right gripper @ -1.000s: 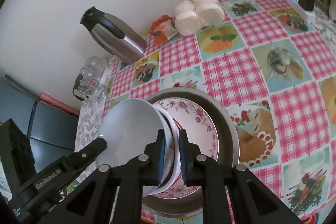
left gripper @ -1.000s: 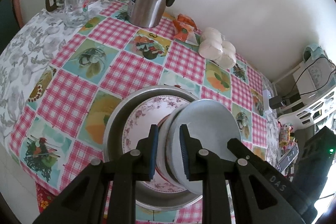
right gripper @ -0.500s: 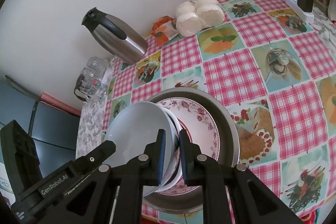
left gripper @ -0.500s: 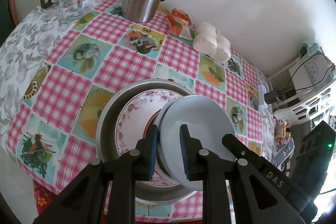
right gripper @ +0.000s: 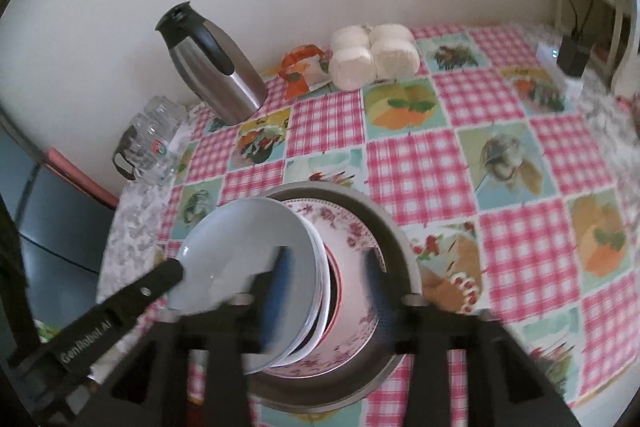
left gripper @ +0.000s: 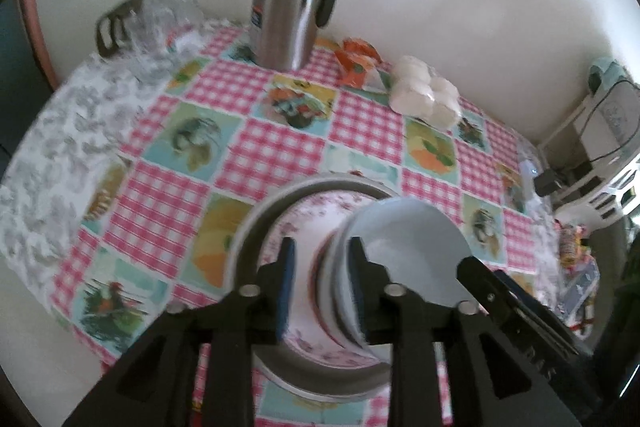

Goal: Organize plates and bowls
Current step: 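Open both tools to release the pale blue-grey bowl and pull back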

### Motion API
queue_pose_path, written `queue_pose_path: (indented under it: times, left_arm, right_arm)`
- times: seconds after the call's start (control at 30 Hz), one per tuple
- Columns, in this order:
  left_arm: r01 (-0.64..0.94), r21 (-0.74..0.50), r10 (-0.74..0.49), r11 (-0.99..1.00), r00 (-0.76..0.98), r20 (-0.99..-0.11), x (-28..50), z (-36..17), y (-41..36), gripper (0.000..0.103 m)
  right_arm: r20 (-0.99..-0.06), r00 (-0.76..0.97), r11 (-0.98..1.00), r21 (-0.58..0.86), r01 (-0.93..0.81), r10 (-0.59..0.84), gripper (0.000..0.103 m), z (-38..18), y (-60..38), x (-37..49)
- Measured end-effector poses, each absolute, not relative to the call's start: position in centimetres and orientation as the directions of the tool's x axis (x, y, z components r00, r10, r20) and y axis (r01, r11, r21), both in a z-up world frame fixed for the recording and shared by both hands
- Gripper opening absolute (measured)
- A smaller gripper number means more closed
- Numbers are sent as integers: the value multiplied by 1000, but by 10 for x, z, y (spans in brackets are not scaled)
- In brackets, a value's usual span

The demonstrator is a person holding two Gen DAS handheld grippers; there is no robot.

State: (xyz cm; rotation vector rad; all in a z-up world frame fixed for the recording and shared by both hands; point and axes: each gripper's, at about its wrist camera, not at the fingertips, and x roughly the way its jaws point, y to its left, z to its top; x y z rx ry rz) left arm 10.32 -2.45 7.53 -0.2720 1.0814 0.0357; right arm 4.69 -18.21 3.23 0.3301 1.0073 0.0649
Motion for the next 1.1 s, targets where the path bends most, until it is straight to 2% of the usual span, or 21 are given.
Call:
queue_pose_path:
  times: [0.07, 0.17, 0.2, 0.27, 0.4, 0.47, 0.6, 0.7, 0.9, 1.1]
  left_arm:
    - [-185, -150, -42, 971, 488, -872, 102, 80, -23, 52]
    - [-201, -95, 20, 975, 502, -865, 101, 83, -20, 54]
    - [-208, -74, 42, 975, 505, -862, 101, 83, -19, 55]
    - [-217, -46, 73, 975, 509, -858, 102, 83, -18, 68]
    - [-240, 15, 145, 971, 534, -833, 100, 85, -16, 80]
    - [-238, 25, 155, 971, 546, -823, 99, 85, -15, 86]
    - [-238, 10, 147, 971, 566, -811, 94, 85, -11, 89]
    - [-233, -11, 131, 973, 589, -797, 86, 85, -9, 101]
    - [-190, -82, 51, 978, 607, -793, 65, 81, -9, 103]
    - [-153, -67, 41, 986, 607, -794, 43, 77, -14, 103]
  right_arm:
    - [-813, 552, 960, 268, 74, 185, 60, 37, -177, 45]
    - [-807, 568, 970, 235, 55, 163, 65, 41, -172, 44]
    - [-807, 570, 973, 225, 54, 155, 71, 41, -170, 44]
    - [-809, 573, 979, 198, 54, 132, 74, 41, -169, 44]
    - [-812, 571, 980, 186, 65, 116, 87, 38, -170, 45]
    - [-812, 573, 981, 181, 73, 108, 91, 37, -172, 44]
    - [-806, 584, 982, 171, 84, 91, 103, 38, -174, 42]
    - [-799, 596, 983, 164, 82, 83, 103, 40, -174, 37]
    - [-781, 621, 986, 147, 81, 65, 103, 45, -175, 15]
    - [-763, 644, 986, 141, 94, 48, 103, 48, -182, -13]
